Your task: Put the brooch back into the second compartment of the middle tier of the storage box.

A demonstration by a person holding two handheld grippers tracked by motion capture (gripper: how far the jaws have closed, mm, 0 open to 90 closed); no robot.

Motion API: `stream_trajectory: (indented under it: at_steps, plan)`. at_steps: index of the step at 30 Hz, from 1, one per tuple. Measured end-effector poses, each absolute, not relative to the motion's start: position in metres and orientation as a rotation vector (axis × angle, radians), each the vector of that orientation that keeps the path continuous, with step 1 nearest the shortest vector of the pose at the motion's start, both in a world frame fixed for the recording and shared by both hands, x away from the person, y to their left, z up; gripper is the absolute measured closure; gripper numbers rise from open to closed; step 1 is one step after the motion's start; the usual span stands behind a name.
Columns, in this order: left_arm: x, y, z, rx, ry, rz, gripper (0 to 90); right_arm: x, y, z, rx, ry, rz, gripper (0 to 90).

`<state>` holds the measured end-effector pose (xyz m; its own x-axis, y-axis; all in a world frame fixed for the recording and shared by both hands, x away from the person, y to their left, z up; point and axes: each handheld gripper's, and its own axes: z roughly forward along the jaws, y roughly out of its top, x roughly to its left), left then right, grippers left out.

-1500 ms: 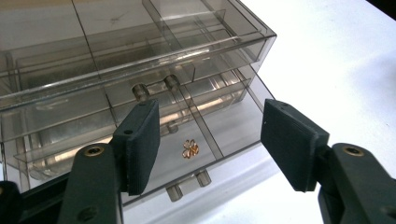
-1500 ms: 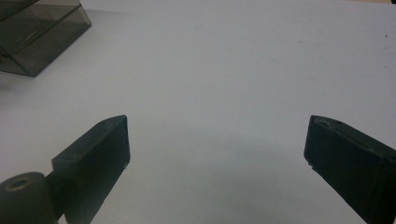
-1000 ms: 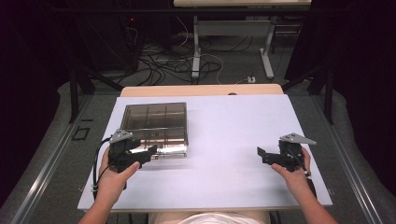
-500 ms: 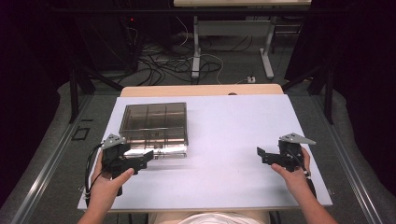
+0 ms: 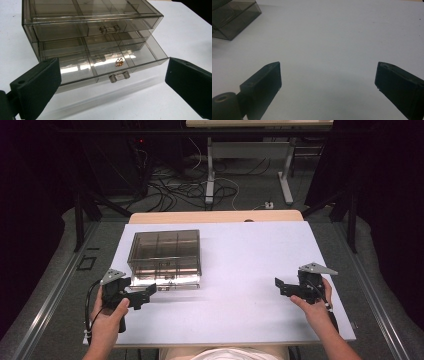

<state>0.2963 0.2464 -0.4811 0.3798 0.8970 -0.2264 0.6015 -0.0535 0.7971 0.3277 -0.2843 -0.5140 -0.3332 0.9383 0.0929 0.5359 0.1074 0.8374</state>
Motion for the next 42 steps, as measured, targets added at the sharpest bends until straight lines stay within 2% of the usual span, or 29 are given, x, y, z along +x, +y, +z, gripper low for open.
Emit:
stream_trajectory:
  at_steps: [18, 42]
  plan:
    - [0.292, 0.263, -0.496, 1.766, 1.314, 0.495, 0.3, 0.328, -0.283, -0.515, 1.441, 1.93, 1.139, 6.6]
    - [0.296, 0.264, -0.509, 1.785, 1.31, 0.452, 0.4, 0.328, -0.285, -0.517, 1.441, 1.937, 1.135, 6.6]
